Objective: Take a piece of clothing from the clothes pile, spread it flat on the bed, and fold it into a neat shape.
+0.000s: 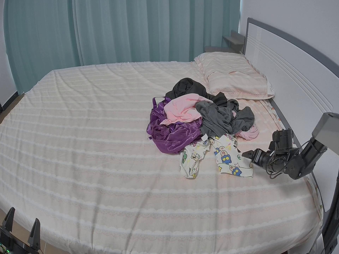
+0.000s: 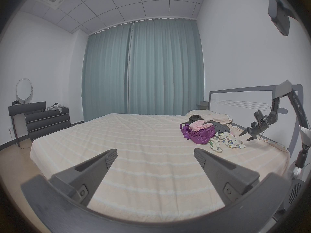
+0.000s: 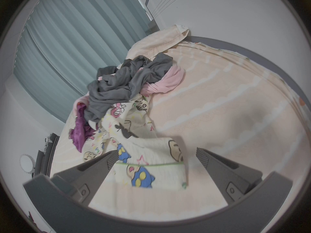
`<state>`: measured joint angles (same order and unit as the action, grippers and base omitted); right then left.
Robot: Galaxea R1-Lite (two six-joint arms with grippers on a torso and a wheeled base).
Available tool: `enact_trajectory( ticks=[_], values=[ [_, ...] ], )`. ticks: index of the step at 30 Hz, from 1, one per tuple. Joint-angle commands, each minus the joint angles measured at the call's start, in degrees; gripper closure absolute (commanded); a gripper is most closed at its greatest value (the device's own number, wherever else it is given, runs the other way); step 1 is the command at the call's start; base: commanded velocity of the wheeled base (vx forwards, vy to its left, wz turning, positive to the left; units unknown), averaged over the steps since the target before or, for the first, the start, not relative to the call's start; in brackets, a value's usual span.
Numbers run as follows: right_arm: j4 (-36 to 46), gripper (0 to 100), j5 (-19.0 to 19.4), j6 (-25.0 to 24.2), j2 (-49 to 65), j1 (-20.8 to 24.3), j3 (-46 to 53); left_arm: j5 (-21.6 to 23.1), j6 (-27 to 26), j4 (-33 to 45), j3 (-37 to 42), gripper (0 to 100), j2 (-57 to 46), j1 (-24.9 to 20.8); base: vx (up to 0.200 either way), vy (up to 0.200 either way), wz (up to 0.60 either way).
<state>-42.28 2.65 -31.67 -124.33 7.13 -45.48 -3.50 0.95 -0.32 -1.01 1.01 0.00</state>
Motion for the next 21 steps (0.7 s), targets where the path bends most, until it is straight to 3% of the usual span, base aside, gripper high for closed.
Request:
enact_trajectory(
  ticks=[1, 13, 21],
  values=[
    [-0.4, 0, -1.2, 0.0, -8.7, 1.2, -5.1, 0.0, 0.0, 0.0, 1.0, 0, -1.0, 0.0, 0.000, 0.000, 0.00],
    [-0.5, 0, -1.7, 0.1, -11.6, 7.7, -9.5, 0.0, 0.0, 0.0, 1.0, 0, -1.0, 0.0, 0.000, 0.000, 0.00],
    [-0.3, 0, -3.5, 4.9, -12.1, 11.0, -10.4, 0.0, 0.0, 0.0, 1.0, 0, -1.0, 0.0, 0.000, 0.000, 0.00]
  ],
)
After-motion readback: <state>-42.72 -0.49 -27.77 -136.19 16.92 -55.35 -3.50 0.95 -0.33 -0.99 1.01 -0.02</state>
